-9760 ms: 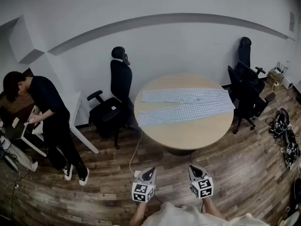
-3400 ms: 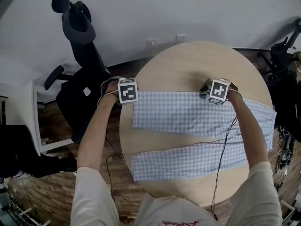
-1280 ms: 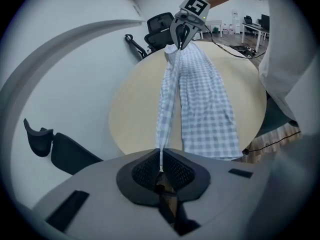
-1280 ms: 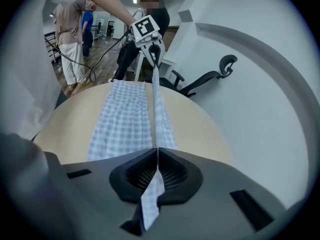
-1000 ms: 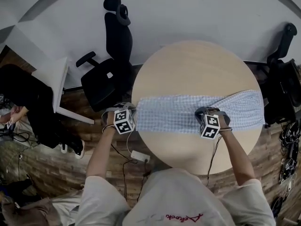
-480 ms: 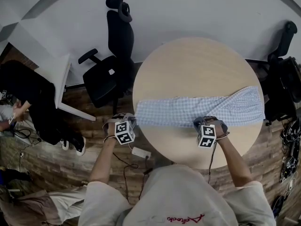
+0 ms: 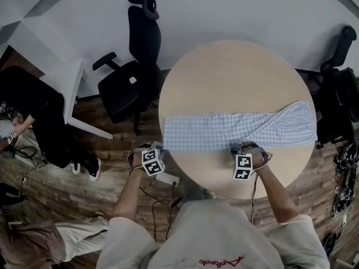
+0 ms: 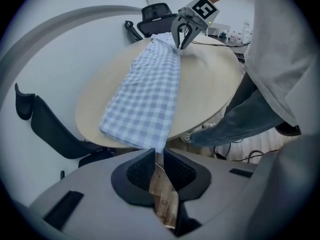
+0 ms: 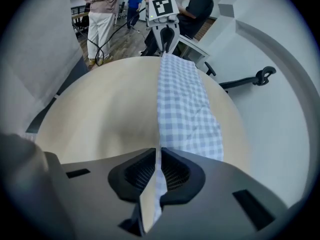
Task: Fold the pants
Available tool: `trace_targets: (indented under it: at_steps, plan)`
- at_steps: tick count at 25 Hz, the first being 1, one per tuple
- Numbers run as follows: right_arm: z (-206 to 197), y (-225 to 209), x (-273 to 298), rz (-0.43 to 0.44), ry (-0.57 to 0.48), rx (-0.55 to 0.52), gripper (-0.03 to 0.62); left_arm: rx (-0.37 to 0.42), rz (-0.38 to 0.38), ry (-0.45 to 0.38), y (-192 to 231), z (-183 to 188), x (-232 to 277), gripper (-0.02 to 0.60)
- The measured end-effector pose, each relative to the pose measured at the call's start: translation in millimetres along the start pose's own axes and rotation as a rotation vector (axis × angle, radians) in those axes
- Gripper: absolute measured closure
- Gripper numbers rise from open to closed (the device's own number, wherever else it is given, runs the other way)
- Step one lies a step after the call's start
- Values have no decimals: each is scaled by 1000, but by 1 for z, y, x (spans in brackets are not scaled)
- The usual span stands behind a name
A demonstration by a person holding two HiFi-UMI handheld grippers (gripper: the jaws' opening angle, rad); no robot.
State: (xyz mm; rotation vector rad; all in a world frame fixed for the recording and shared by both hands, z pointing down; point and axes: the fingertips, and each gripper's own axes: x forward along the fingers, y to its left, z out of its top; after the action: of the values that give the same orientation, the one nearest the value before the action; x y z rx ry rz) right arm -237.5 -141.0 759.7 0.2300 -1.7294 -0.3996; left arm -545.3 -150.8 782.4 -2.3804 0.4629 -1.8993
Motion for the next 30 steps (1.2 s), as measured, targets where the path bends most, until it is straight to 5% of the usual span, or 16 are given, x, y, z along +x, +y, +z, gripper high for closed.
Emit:
trace_targets:
  at_steps: [4,8,12,17,23,25,30]
  plan:
    - [2,16,0,36,-9,19,549,-38,26,-17,-9,-2,-9,537]
    - [13,10,-14,-36,-65,94,550,-84,81,-69,-6,11,-27,537]
    - [27,-3,-45,-104,-240,426,553,-190,135,-221,1,55,-53,538]
    - [26,-28,-104,-233,-522,900,560,-347,127,-534,6,146,-91,546]
    - [-28,-44,-168,-446,-787,1408,563,-706,-52,-986,13,253,-132,549]
    - [-51,-39,-184,-538,-800,1508,565,-738,-126,-1063,6,280,-139,549]
    - [-90,-11,-211,-697,-724,1627,565,-660,-249,-1102,-20,318,-142,549]
